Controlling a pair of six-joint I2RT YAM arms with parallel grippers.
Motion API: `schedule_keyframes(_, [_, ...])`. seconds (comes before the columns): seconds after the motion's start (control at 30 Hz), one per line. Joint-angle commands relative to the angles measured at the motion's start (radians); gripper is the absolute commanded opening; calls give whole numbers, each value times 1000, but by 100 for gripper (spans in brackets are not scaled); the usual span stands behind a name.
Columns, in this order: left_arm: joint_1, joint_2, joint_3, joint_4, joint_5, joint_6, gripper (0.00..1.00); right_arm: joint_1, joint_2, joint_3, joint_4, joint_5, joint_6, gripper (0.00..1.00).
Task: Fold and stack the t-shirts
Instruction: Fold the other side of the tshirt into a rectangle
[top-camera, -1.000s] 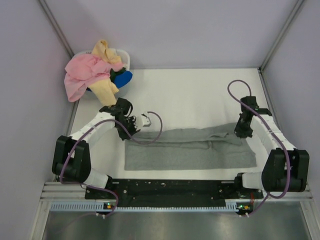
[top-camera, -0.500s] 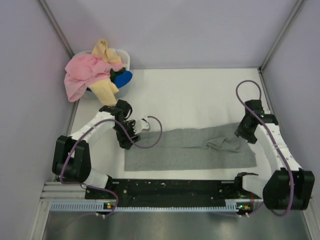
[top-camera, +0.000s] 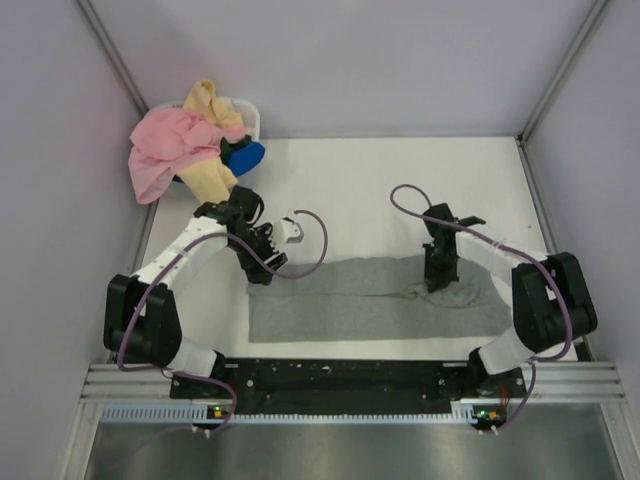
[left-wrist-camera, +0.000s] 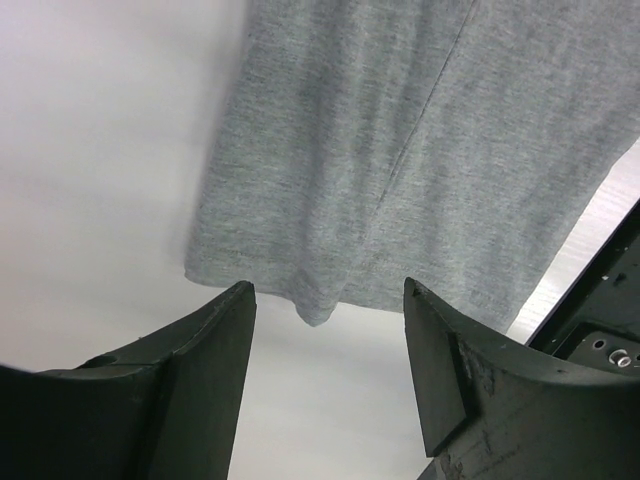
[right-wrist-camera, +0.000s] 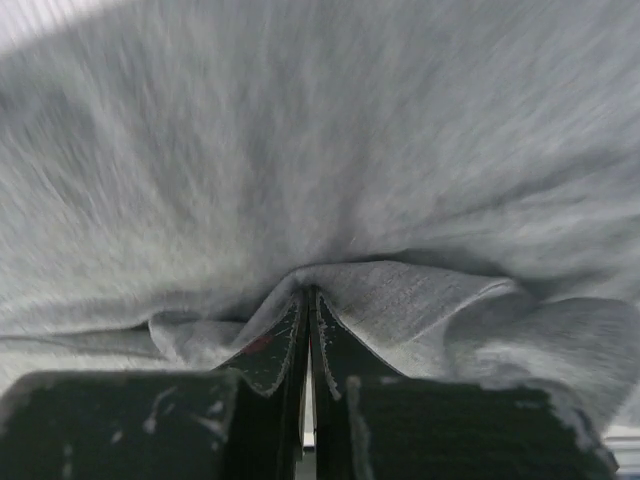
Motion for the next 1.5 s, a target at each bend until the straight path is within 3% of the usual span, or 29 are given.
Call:
schedule_keyframes(0.0, [-13,-10,51,25,59,-41,65,84,-45,-61,-92,-97,84,0])
schedule_keyframes(0.13, [-65,10,122,25,81,-47,66,176,-168,-66,-153,-200,150,0])
schedule_keyframes(0.23, [-131,32,183,27,101,-27,65,178,-245,-23,-189,-237,163,0])
schedule_keyframes(0.37, [-257,97,266,27,145,-3,66,60,-303,25,-222,-240,150,2])
schedule_keyframes(0.4, [-298,111,287,39,162,-1,66,-5,-317,19,-221,-228,150,9])
schedule_keyframes(0.47, [-389,153,326,76,179,-2,67,-142,-338,-1,-216,-173,142,39])
schedule_keyframes(0.5, [-444,168,343,99,179,-4,67,-223,-340,-12,-200,-156,137,50])
schedule_keyframes(0.6, [-600,226,375,231,159,-9,67,-465,-328,-50,-97,-191,131,60])
schedule_keyframes(0.7, [-722,321,445,314,150,-15,66,-583,-274,-57,18,-199,128,60])
schedule_keyframes(0.83, [-834,496,594,377,135,-108,63,-589,-130,11,58,-157,105,60])
schedule_keyframes(0.93, [-897,596,683,375,86,-99,63,-589,-62,23,81,-142,110,60])
schedule_keyframes(1.1, [-924,680,720,426,13,-99,60,-589,-33,0,103,-67,111,57])
schedule_keyframes(1.3, [-928,722,639,530,-51,-75,57,-589,-16,-20,138,-70,119,55])
schedule_keyframes(1.47, [-931,745,649,565,-116,-87,48,-587,-2,-31,161,-90,121,53])
